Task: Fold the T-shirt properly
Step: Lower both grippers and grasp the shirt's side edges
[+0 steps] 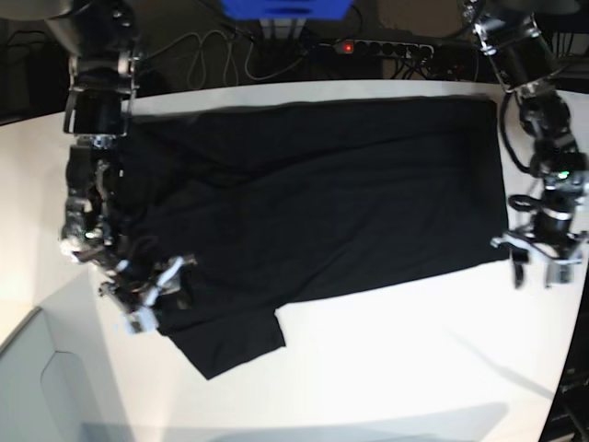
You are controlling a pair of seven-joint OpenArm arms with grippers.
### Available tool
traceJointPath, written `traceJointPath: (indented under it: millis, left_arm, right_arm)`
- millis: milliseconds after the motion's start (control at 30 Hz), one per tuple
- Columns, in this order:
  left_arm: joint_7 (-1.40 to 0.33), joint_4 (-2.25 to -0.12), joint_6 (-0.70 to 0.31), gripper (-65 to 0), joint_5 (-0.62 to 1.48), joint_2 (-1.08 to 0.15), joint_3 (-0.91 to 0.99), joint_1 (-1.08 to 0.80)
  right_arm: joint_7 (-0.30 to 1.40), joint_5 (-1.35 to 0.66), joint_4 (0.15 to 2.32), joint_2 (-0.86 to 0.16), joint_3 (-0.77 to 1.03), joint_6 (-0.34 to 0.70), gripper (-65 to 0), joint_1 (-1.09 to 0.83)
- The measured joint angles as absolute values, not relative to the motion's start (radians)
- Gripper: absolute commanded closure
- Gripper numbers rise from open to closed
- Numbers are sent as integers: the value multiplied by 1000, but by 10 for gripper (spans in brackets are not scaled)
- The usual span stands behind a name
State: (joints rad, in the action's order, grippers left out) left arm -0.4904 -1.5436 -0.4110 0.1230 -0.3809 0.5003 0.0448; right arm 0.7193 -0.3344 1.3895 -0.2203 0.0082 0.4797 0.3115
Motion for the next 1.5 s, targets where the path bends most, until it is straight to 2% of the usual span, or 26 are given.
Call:
traceJointPath:
  millis: [133,233,400,467,600,733,800,933,1067,1333,1500]
  left_arm:
    - [-518,-1548,-437,-337,-156,-289,377,45]
    - [-526,-1545,-428,-337,-311,-250,376,47]
    - [-559,-1547,-427,-337,-339,-255,384,78]
    - [-659,-1544,-435,-337,-324,-293,372,82]
    - [-777,-1455,-428,-342,-352,-387,315,97]
    - [-756,-1289,-440,-341,-324,-444,207,133]
    - [-758,-1228,-442,-341,-289,-443,210,162]
    - [-767,-1131,-430,-341,-82,-456,278,245]
    - [-757,-1052,-430,-342,45,-474,284,310]
    - [-762,-953,-430,-342,308,-559,280,322]
    - [-691,-863,-421,-342,342,-605,279,329]
  right_arm:
    - [785,-142,1396,-229,-212,473,-277,352]
    - [806,41,1395,-195,-268,473,-277,366]
    - [818,271,1394,-128,-277,474,-278,413]
    - [857,278,1364,-121,-285,493,-284,446]
    - [894,284,1311,-124,-293,586,-344,472]
    - [896,287,1368,-77,-300,594,-341,448]
    - [891,279,1433,-53,-303,598,-340,418]
    - [915,284,1490,-12,-302,599,-340,398]
    - [955,285,1562,-11,-302,599,-340,384]
    - [968,284,1594,-16,-302,599,-340,366]
    - [995,295,1643,3,-308,601,-340,339]
